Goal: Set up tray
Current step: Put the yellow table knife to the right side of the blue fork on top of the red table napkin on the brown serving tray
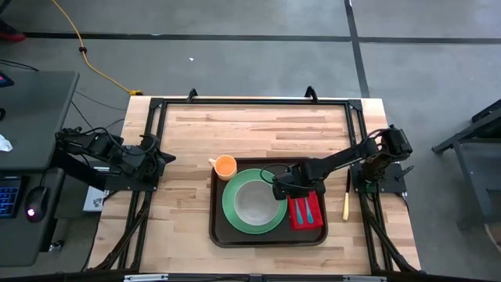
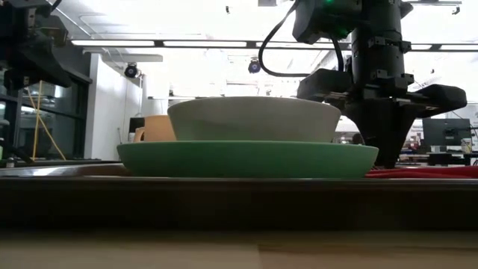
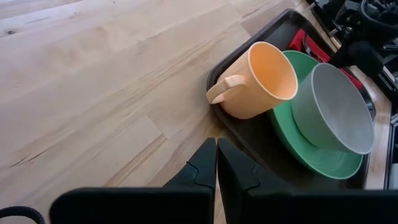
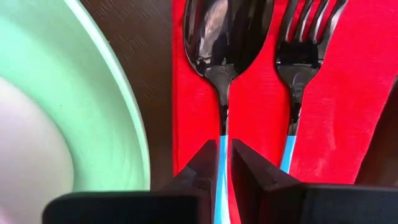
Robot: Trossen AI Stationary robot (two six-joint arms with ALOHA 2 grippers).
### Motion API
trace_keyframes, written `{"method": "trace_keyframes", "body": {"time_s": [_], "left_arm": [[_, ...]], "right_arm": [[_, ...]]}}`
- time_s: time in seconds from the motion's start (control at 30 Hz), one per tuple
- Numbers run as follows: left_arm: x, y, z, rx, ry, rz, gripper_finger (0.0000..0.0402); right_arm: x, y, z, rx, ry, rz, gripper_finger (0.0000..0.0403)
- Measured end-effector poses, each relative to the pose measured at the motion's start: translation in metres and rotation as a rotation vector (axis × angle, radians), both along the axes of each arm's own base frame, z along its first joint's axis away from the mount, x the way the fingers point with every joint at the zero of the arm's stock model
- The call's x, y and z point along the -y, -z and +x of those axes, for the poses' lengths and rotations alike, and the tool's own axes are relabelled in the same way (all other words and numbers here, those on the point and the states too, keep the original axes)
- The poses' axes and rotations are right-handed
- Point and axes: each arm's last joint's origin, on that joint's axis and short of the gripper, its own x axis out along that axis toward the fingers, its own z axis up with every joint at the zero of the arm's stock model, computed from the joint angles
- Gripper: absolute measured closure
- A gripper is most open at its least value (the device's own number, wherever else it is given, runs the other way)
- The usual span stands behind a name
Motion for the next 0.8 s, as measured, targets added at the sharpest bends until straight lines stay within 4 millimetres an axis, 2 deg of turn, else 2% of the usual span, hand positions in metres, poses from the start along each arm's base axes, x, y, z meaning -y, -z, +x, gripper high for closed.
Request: {"method": "trace_keyframes", "body": {"time_s": [0.4,0.6,0.8], "left_arm": [[0.000,0.000,0.000,-0.001,0.003,-0.003,0.0357],[0.000,0.000,0.000,-0.001,0.004,-0.003,0.0357],[0.000,0.000,0.000,-0.001,0.004,-0.004,0.0357]], "right_arm": [[0.000,-0.003,-0.001,0.006,-0.034,0.007,0.0359],[0.003,-0.028,-0.015,0.036,-0.037,0.011,0.0366],[0.009,-0.056,-0.044,-0.023,-0.012,-0.002,0.0379]]}}
